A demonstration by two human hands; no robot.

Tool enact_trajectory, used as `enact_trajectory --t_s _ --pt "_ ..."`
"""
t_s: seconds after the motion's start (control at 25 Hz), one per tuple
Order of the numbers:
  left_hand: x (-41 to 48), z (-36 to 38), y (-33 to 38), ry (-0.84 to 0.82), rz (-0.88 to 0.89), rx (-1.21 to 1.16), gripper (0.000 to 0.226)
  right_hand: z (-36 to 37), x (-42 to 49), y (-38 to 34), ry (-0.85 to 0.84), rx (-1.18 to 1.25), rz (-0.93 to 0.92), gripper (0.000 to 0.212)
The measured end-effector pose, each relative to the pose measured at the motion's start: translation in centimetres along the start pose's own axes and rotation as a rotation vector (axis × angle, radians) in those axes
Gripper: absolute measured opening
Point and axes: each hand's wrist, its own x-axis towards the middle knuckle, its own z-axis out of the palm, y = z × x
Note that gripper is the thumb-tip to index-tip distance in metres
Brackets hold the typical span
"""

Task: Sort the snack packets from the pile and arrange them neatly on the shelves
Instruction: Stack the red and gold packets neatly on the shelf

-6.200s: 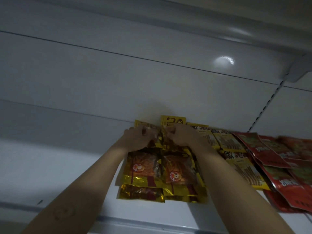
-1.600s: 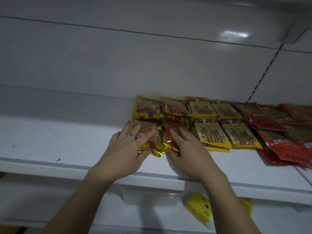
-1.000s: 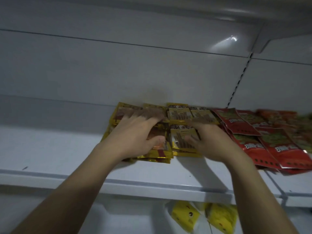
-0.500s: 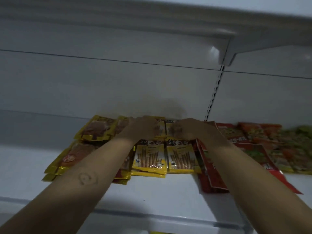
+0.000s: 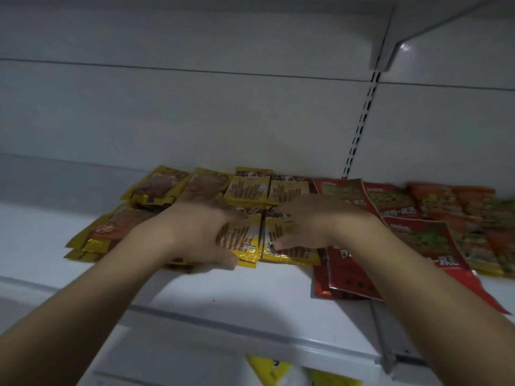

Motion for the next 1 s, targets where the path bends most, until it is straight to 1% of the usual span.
enact_trajectory --t_s 0.04,0.16,0.48,0.56,0.64,0.76,0.88,1.0 --pt "-0.3 0.4 0.3 -0.011 -0.021 0.027 0.081 0.3 0.2 -0.3 -0.033 -0.039 -0.003 0.079" --pt "0.6 1.7 1.0 -0.03 -0.055 0.044 0.073 1.0 1.2 -0.7 -0.043 -0.077 -0.037 0.075" --pt "1.8 3.2 1.0 0.007 -0.055 -0.176 0.074 1.9 1.9 -0.2 0.017 -0.09 -0.068 0.073" --pt "1.6 3.2 0.9 0.015 -0.064 -0.201 0.074 2.1 1.9 -0.3 0.037 -0.084 -0.073 0.073" --pt "1.2 3.1 1.1 0.042 -0.083 -0.131 0.075 2.0 1.6 -0.1 0.057 -0.036 -0.075 0.073" --pt "1.0 3.1 1.9 0.157 -0.048 0.016 0.072 2.0 1.3 -0.2 0.093 -0.02 -0.097 0.068" --pt "0.9 3.5 2.5 0.18 0.014 0.028 0.06 2.6 1.3 -0.6 0.116 -0.049 -0.095 0.063" --pt "0.9 2.8 2.7 0.19 0.027 0.002 0.055 2.1 0.3 0.2 0.143 0.002 -0.084 0.071"
